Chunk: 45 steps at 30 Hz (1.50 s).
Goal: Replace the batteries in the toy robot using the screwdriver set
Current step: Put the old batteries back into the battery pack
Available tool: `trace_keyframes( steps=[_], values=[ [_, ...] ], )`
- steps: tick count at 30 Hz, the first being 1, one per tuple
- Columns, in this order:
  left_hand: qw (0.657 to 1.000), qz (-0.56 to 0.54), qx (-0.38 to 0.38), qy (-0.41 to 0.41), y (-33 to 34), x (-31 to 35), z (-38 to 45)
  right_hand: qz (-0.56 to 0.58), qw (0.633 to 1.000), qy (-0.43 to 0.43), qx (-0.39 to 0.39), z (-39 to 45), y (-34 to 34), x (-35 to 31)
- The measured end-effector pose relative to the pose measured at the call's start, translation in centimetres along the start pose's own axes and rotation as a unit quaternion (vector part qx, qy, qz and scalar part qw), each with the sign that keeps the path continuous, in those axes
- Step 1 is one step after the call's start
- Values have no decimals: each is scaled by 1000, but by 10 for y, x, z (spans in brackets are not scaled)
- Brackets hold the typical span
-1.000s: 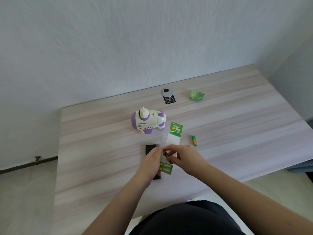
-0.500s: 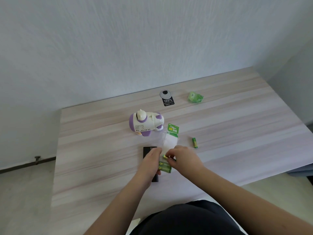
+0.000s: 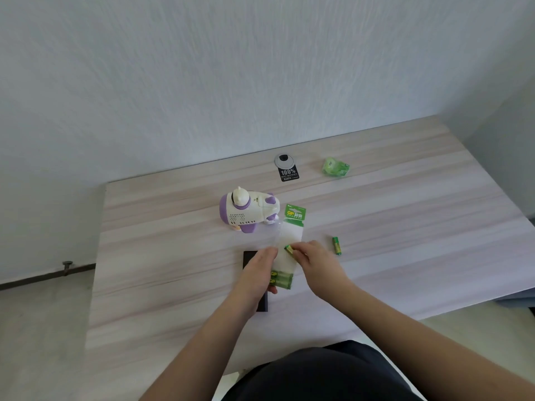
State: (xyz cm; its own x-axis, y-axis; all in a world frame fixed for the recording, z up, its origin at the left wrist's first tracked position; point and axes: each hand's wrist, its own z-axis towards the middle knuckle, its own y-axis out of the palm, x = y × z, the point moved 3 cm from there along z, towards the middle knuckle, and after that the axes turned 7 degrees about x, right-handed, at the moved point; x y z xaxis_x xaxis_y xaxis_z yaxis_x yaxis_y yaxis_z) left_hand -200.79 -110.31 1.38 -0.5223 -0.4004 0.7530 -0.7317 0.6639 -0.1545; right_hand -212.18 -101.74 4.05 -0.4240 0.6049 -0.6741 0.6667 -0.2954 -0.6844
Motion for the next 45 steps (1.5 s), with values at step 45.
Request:
trace_keyframes(
  steps=[45],
  values=[
    [995, -81, -50, -21, 10, 2, -12, -131, 989, -23, -58, 5, -10, -7]
  ],
)
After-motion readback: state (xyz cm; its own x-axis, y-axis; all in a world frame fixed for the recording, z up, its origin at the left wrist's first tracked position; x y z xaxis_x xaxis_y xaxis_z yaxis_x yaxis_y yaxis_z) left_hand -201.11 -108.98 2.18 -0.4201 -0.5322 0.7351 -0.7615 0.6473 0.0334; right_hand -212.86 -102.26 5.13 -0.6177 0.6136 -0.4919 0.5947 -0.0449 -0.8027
